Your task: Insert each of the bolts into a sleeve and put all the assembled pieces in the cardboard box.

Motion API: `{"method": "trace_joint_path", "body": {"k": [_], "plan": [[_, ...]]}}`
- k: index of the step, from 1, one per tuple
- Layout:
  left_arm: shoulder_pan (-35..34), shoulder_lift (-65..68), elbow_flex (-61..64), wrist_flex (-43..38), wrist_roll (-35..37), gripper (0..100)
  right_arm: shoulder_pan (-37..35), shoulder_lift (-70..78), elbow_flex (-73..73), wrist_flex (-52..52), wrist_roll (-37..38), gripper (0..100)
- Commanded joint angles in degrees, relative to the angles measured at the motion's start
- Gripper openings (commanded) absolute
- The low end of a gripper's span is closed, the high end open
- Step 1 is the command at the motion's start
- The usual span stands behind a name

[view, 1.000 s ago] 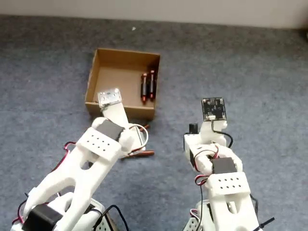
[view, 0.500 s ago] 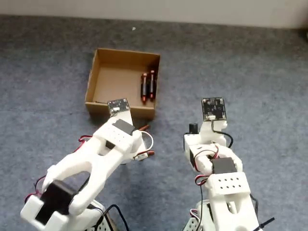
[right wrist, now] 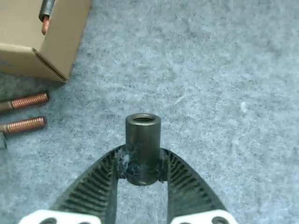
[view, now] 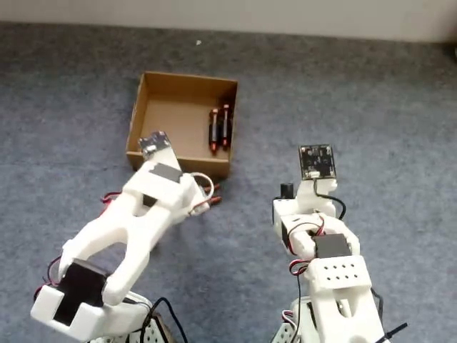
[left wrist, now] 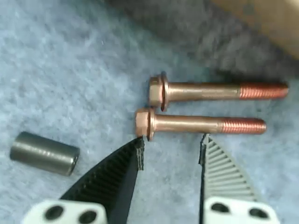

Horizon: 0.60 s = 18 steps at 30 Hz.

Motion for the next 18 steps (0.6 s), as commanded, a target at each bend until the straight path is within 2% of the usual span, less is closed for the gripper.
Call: {"method": "trace_joint_path", "body": {"k": [1,9,14,18], "plan": [[-2.4,-0.1,-4.3,-0.2,0.4,21,0.7,-1.4,-0.5,-1.4,-0.4,0.5],[-2.6,-0.1,-5.2,-0.2,0.8,21,0.7,-1.4,-0.5,-1.4,-0.4,0.5],[-1.9,0.1,-5.1,-0.3,5.5,21,0.6,-1.4,-0.5,-1.4,-0.4,0.5],[1.5,0.5,-4.6,-0.2,5.9,21,0.6,-1.4,-0.5,-1.4,-0.4,0.5]]}}
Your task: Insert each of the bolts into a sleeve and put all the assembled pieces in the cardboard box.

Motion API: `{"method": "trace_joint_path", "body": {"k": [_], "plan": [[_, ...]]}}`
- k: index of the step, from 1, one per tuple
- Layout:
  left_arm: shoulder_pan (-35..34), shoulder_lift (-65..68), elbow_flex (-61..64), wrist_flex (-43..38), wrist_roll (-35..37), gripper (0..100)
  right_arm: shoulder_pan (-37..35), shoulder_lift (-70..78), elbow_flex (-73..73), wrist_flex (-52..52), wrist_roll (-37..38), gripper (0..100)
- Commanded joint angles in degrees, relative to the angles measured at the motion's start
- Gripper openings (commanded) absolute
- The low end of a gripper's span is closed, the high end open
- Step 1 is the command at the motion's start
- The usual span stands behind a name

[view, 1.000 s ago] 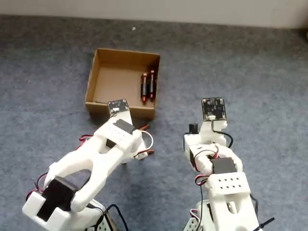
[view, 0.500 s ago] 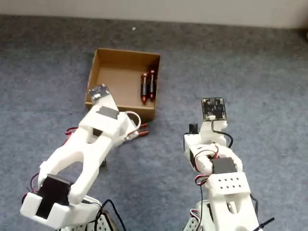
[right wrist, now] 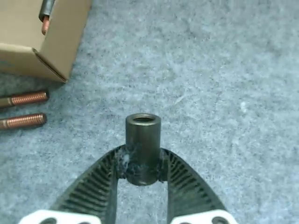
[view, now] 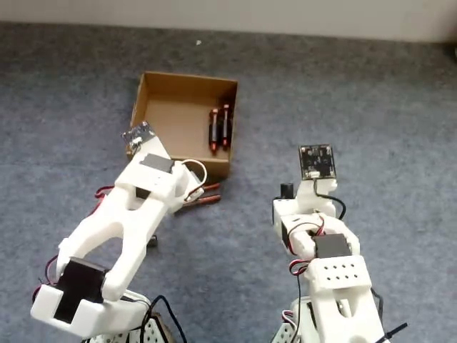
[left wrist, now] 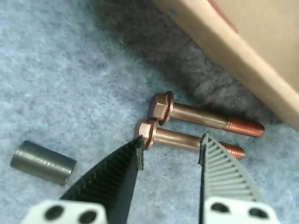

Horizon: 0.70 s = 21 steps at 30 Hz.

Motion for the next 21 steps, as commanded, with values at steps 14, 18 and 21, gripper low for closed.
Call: {"method": "trace_joint_path", "body": {"k": [14,18,21], "plan": [[5.8,0.1,1.3,-0.6,2.6,21,0.6,-1.4,-0.5,-1.4,-0.4,0.5],[4.4,0.0,3.2,-0.3,0.4,21,0.6,-1.4,-0.5,-1.4,-0.4,0.5],[0.9,-0.3,3.7,-0.2,-5.2,21,0.6,-1.4,-0.5,-1.4,-0.4,0.5]]}}
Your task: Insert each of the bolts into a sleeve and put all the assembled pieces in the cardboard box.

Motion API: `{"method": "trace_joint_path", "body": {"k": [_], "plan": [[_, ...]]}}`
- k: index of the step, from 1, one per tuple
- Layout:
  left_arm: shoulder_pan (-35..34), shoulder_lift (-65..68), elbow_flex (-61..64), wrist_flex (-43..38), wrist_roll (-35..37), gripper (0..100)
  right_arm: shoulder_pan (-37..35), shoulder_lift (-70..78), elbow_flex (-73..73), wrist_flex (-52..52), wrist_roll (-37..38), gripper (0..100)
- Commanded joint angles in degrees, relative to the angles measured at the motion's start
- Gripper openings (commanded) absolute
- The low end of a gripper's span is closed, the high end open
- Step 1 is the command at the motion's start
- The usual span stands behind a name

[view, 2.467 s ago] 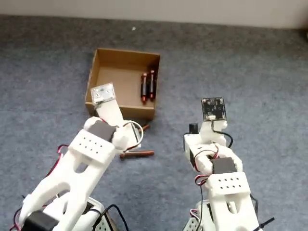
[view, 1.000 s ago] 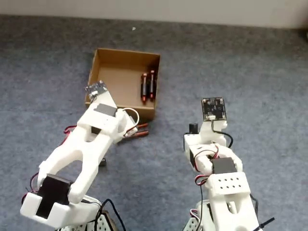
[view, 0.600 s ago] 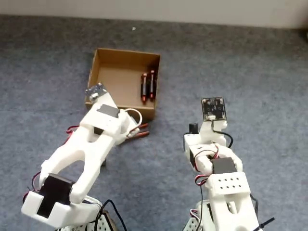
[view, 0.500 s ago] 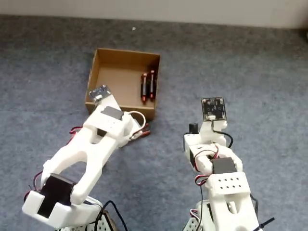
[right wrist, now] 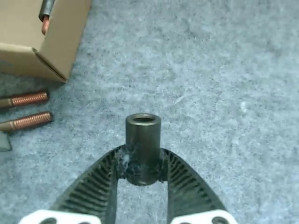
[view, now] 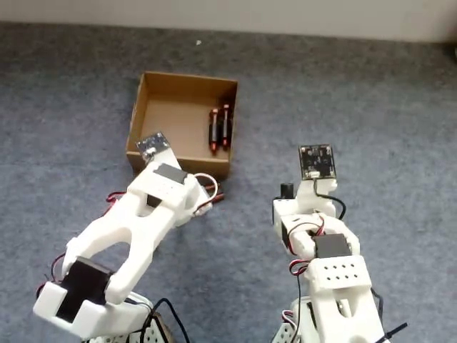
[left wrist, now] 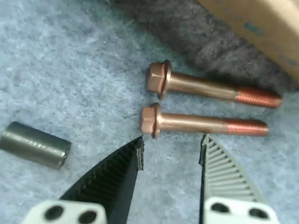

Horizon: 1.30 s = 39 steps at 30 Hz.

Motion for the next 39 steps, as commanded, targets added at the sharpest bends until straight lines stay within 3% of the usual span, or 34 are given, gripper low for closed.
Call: {"method": "trace_joint_path", "body": {"k": [1,7,13,19,23,27,34,39], "plan": [[-5.0,-0.7,0.2,-0.1,-5.5,21,0.6,-1.4,-0.5,-1.4,-0.4,0.5],[-15.4,-0.6,-1.5,-0.2,-14.6,21,0.6,-1.4,-0.5,-1.4,-0.4,0.5],[-23.1,-0.7,-7.5,0.8,-18.6,21,0.6,-1.4,-0.5,-1.4,-0.4,0.5],[-21.7,-0.8,-19.1,16.0,-18.5,21,0.6,-1.4,-0.5,-1.4,-0.4,0.5],[-17.2,-0.2,-21.8,20.9,-11.3,21,0.6,-1.4,-0.5,-1.4,-0.4,0.5],[-13.6,0.0,-18.5,15.6,-6.3,21,0.6,-1.4,-0.5,-1.4,-0.4,0.5],[-12.8,0.0,-5.5,-4.5,-3.6,21,0.6,-1.4,-0.5,-1.4,-0.4,0.5],[-12.7,0.0,-2.3,-8.8,-3.7,21,0.6,-1.4,-0.5,-1.4,-0.4,0.5]]}}
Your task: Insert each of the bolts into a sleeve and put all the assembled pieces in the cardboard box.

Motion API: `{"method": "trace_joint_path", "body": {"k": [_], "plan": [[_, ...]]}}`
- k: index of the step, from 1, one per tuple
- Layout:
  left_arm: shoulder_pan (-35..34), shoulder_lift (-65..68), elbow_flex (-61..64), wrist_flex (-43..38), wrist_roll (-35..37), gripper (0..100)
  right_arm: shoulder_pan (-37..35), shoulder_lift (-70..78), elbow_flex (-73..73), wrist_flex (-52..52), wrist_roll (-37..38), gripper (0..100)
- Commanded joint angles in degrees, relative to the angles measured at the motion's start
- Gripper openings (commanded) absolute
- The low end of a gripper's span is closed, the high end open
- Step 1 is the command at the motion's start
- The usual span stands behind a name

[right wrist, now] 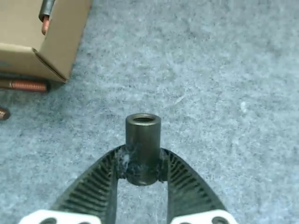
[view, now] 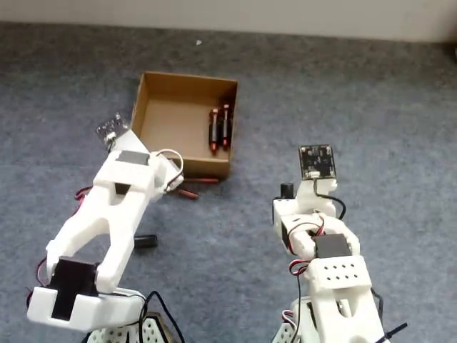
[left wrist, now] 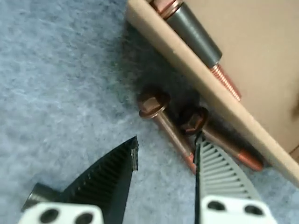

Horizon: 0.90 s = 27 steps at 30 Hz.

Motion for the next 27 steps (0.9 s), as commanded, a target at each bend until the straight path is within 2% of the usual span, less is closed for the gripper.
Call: {"method": "trace_joint_path", "body": {"k": [1,5,9,12,18,21,27], "plan": [[0.6,-0.2,0.4,-2.1,0.4,21,0.6,-1.4,-0.5,-1.4,-0.4,0.5],[0.7,2.2,0.0,-2.3,0.3,21,0.6,-1.4,-0.5,-1.4,-0.4,0.5],[2.5,9.9,-3.1,-2.0,-2.4,21,0.6,-1.4,-0.5,-1.4,-0.4,0.5],[2.3,13.1,-7.3,1.9,-2.5,20,0.6,-1.4,-0.5,-1.4,-0.4,0.5],[2.2,13.4,-9.0,5.3,-2.7,0,0.6,-1.4,-0.5,-1.4,-0.4,0.5],[2.2,13.2,-9.0,6.9,-2.7,4,0.6,-1.4,-0.5,-1.4,-0.4,0.5],[2.2,13.1,-9.5,11.9,-2.7,1,0.6,-1.4,-0.5,-1.4,-0.4,0.5]]}}
